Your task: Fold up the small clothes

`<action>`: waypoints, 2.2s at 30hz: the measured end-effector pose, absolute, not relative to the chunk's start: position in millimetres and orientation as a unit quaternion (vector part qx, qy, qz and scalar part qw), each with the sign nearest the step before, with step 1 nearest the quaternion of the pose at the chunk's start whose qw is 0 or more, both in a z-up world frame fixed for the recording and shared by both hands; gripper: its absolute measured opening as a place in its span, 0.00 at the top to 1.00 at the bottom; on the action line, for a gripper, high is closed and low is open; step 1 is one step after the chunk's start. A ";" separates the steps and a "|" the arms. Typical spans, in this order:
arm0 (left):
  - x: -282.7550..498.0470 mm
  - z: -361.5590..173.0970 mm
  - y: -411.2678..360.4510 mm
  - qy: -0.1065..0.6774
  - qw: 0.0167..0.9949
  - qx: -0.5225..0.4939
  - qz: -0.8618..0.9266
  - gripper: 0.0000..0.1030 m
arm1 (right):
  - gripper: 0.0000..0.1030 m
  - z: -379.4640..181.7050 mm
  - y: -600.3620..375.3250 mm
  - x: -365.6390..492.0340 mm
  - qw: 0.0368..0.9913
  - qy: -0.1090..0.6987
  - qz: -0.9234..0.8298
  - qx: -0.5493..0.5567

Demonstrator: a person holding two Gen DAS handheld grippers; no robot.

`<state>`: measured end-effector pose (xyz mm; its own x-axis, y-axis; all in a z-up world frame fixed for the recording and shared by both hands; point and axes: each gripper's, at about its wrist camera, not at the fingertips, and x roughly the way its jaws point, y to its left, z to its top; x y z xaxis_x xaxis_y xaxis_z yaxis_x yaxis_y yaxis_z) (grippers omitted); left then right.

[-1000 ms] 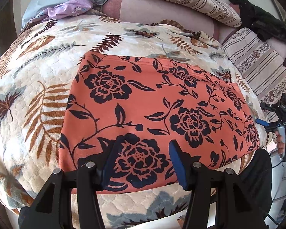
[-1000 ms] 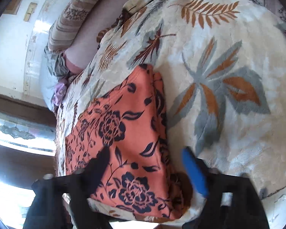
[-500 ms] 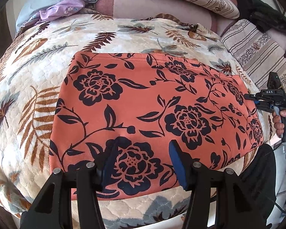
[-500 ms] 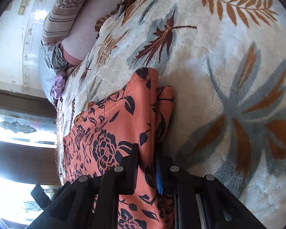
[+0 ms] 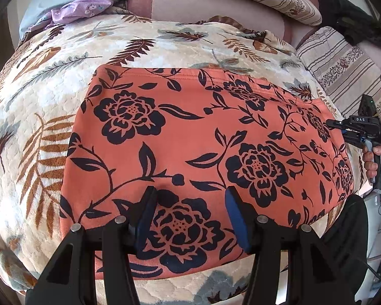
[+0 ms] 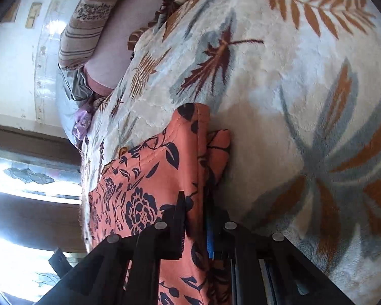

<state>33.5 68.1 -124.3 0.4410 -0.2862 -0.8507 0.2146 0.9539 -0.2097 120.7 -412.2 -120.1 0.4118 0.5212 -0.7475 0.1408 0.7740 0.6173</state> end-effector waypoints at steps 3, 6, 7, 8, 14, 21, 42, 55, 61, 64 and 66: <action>34.8 -124.5 69.2 0.505 0.849 -0.039 -0.149 0.45 | 0.89 -87.3 -398.4 121.9 0.820 0.510 0.113 0.235; 36.3 -126.6 68.1 0.506 0.848 -0.036 -0.152 0.45 | 0.89 -138.2 -412.4 133.0 0.791 0.564 0.061 0.229; 35.7 -124.6 68.8 0.505 0.849 -0.037 -0.150 0.45 | 0.88 -146.8 -420.2 130.3 0.784 0.557 0.069 0.267; 34.3 -121.7 70.5 0.501 0.851 -0.040 -0.149 0.45 | 0.85 -145.4 -427.2 126.5 0.780 0.544 0.074 0.300; 33.5 -113.4 89.9 0.494 0.860 -0.049 -0.121 0.45 | 0.37 -93.7 -433.7 95.3 0.810 0.510 0.052 0.285; 27.4 -110.7 101.4 0.489 0.865 -0.063 -0.092 0.45 | 0.25 -45.2 -366.4 47.3 0.792 0.469 0.212 0.328; 30.1 -109.1 143.6 0.497 0.866 -0.046 -0.025 0.41 | 0.28 -121.0 -362.8 26.7 0.779 0.526 0.124 0.317; 157.2 -140.8 175.6 0.559 0.803 -0.195 -0.072 0.32 | 0.28 -125.5 -373.5 24.5 0.772 0.520 0.137 0.339; 180.1 -149.8 165.8 0.574 0.794 -0.177 -0.089 0.82 | 0.28 -126.7 -372.0 27.0 0.769 0.526 0.138 0.335; 177.0 -120.1 158.4 0.521 0.843 -0.117 -0.067 0.91 | 0.28 -125.6 -368.5 26.6 0.770 0.528 0.134 0.332; 167.5 -102.5 147.9 0.492 0.863 -0.095 -0.068 0.91 | 0.28 -125.0 -365.9 26.5 0.772 0.529 0.132 0.328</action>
<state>167.5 147.9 -102.5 0.5061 -0.2110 -0.8363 0.0249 0.9728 -0.2303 26.5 -365.9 -125.0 0.4051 0.5504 -0.7300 0.1431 0.7505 0.6452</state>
